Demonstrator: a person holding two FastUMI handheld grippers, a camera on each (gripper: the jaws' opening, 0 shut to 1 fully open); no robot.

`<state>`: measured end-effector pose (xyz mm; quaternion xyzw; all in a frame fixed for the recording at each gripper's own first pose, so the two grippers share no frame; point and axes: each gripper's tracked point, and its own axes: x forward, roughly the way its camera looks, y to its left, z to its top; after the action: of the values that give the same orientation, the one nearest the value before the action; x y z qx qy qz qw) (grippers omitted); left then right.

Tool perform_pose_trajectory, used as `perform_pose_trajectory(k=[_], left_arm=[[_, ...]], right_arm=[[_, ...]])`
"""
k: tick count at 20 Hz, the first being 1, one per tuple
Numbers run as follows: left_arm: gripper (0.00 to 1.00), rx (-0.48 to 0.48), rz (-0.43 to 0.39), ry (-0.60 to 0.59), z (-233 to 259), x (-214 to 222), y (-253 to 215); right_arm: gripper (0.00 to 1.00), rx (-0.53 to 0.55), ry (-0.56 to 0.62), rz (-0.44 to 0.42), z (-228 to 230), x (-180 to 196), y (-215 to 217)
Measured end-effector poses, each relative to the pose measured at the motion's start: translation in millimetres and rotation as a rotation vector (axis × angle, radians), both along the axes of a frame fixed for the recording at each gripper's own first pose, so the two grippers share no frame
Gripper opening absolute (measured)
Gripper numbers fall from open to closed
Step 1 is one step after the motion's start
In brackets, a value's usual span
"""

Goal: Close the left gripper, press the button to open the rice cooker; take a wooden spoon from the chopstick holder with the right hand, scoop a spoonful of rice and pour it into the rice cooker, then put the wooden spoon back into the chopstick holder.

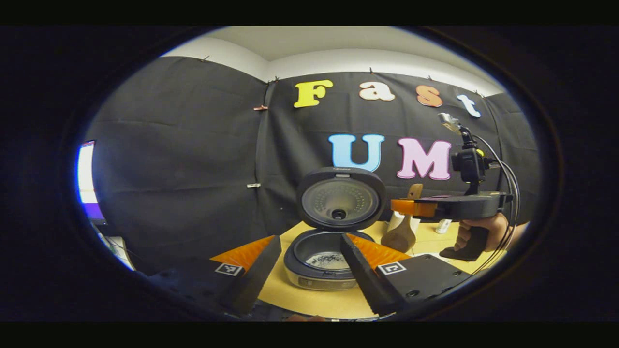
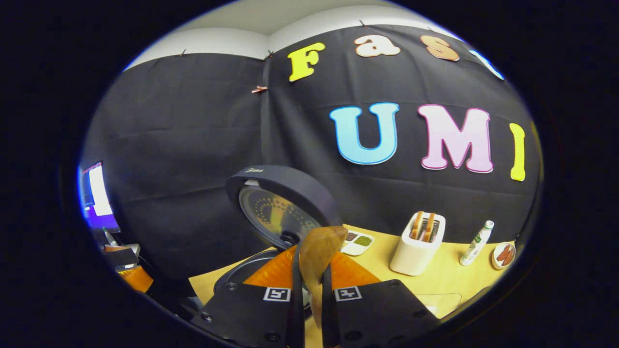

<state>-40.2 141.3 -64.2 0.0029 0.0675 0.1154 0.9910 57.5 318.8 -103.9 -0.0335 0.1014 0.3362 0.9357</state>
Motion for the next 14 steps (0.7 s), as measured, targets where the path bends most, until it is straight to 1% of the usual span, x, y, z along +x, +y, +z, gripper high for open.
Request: perform_pose_trajectory(k=[6,14], left_arm=[[0.86,0.042,-0.051,-0.019,7.7,29.8,-16.4],[0.86,0.068,-0.058,-0.028,10.5,56.6,-19.7]], right_arm=[[0.18,0.012,-0.001,-0.133,9.6,20.8,-72.4],[0.18,0.006,0.006,-0.344,14.7,51.2,-192.8]])
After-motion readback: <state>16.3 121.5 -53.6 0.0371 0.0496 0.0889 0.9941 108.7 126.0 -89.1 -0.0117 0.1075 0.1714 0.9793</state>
